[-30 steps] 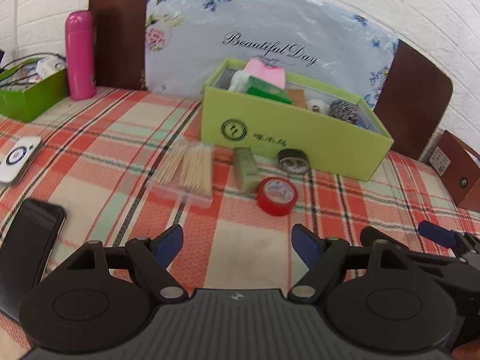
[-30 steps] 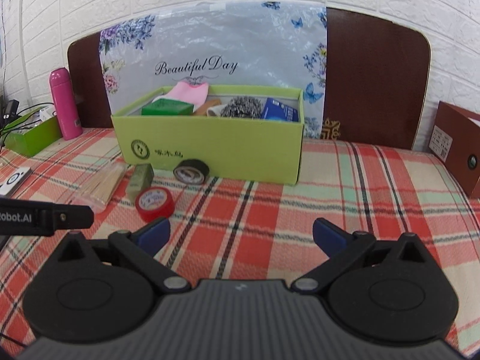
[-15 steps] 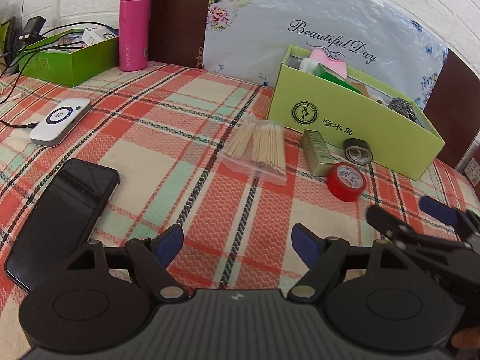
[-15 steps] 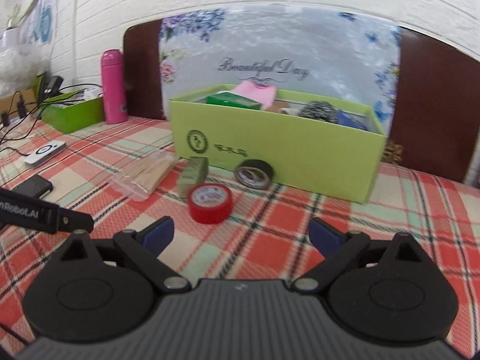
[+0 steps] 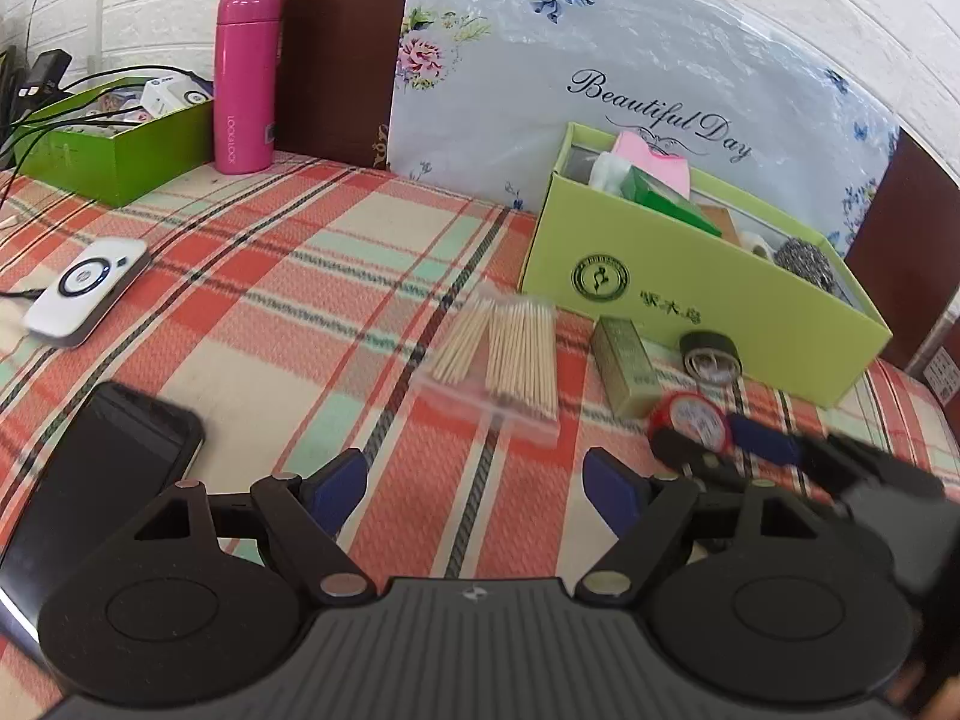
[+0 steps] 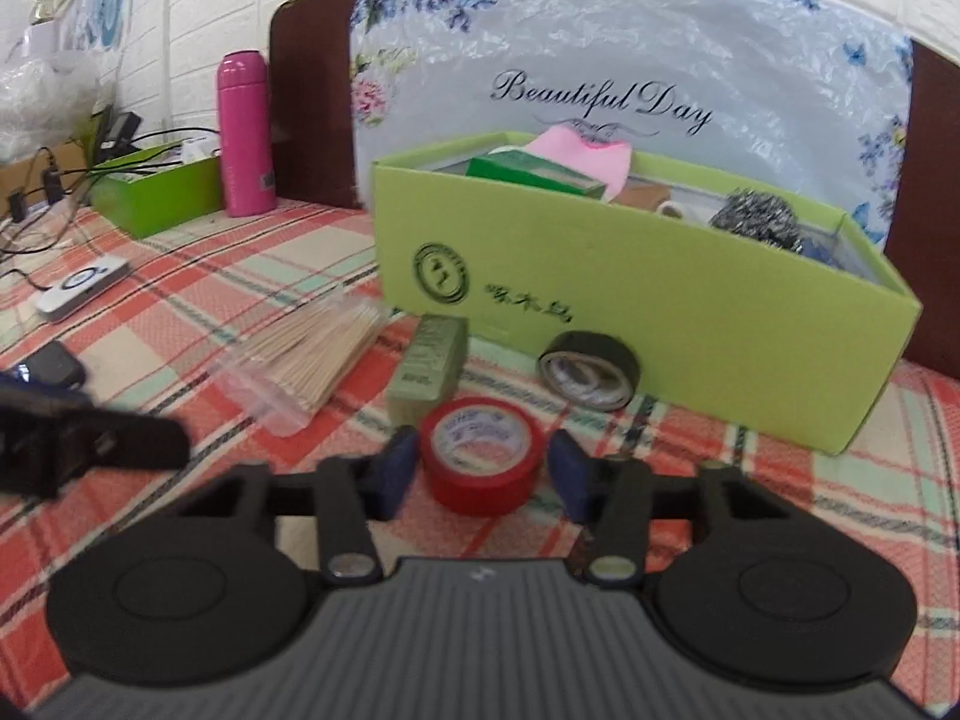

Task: Organize objects
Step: 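Grasp red tape roll with right tool while left grasps toothpick bag, then carry tape and toothpicks into the lime-green box and release both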

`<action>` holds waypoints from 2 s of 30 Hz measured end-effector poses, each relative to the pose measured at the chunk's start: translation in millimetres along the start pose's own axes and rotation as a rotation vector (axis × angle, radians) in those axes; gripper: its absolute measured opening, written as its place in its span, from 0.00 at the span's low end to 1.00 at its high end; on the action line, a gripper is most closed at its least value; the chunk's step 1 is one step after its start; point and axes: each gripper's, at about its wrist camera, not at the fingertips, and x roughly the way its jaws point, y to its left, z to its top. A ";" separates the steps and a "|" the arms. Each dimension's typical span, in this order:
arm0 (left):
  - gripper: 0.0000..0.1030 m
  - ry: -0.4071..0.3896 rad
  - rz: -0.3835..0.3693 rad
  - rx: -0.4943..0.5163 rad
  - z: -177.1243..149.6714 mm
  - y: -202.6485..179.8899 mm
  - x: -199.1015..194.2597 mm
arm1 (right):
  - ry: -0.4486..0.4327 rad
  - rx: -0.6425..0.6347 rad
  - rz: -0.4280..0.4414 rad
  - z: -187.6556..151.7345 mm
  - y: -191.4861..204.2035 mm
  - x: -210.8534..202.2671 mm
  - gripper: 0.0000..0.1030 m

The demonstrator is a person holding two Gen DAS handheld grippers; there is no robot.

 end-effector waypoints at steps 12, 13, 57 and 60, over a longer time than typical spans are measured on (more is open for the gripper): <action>0.81 0.028 0.059 0.054 37.9 -15.1 75.7 | 0.012 0.073 0.018 -23.2 -10.0 -39.8 0.44; 0.81 0.025 0.061 0.063 39.7 -16.5 80.0 | 0.013 0.076 0.020 -24.4 -10.5 -42.2 0.44; 0.22 0.016 -0.224 0.181 -4.5 -51.3 -21.6 | -0.047 0.147 -0.060 -36.1 -40.5 -101.3 0.44; 0.22 -0.034 -0.282 0.190 19.4 -66.8 -28.2 | -0.112 0.150 -0.073 -21.0 -48.8 -108.9 0.44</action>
